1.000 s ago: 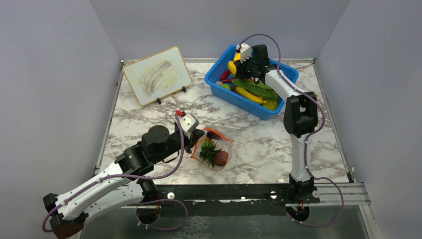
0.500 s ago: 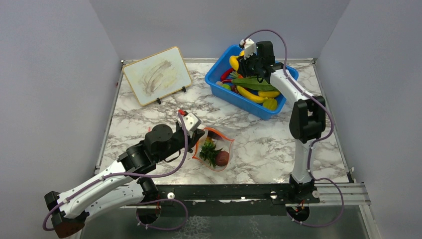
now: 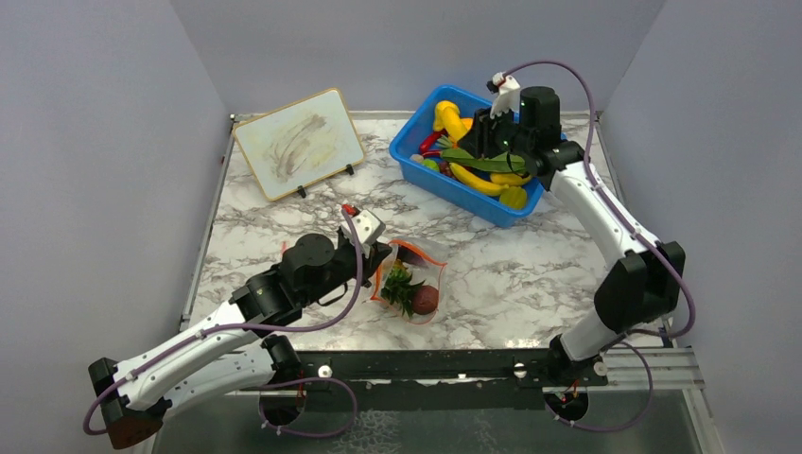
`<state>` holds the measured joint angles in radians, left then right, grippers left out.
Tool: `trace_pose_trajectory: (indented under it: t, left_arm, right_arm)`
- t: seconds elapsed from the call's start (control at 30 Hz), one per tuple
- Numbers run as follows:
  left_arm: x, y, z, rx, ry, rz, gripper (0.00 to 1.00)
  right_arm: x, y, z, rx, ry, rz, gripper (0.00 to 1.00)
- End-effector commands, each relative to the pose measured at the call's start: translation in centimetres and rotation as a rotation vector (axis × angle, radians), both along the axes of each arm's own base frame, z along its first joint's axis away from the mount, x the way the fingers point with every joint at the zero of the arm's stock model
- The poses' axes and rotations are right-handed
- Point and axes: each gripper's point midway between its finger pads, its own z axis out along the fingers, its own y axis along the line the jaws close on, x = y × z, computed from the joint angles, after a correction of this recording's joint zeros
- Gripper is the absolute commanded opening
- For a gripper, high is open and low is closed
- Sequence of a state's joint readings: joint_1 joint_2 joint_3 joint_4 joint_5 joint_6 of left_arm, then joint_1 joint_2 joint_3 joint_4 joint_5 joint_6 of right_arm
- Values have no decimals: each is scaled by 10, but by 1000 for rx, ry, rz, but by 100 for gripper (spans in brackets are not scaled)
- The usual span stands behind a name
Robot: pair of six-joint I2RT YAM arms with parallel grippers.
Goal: Place the food in the zip-top bag and seal the zipper
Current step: Place the fake fruit in the zipper food storage bag.
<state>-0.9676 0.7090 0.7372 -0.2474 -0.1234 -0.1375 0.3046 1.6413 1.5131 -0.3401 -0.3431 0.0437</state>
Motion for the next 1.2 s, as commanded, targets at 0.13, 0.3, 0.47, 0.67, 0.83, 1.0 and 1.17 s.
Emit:
trace_pose_trajectory:
  t: [0.13,0.3,0.47,0.67,0.83,1.0,1.17]
  left_arm:
    - [12,-10,14,-63,27,50,0]
    - [20,-11,18,-71,30,86,0]
    - [28,-16,28,-85,19,110,0]
    - [46,-18,34,-56,-13,175,0]
    - [56,-27,44,-46,-38,187,0]
    - [62,-34,56,-59,-56,182,0]
    - [64,-38,55,-56,-57,180,0]
  right_arm:
    - [-84,17,38,201,57,98,16]
    - [-133,17,49,248,79,186,18]
    - [-176,12,69,305,75,228,17]
    - [-230,16,78,400,218,331,16]
    - [-259,10,72,378,255,364,16]
    - [-273,4,60,353,329,358,16]
    - [-280,0,67,353,299,347,15]
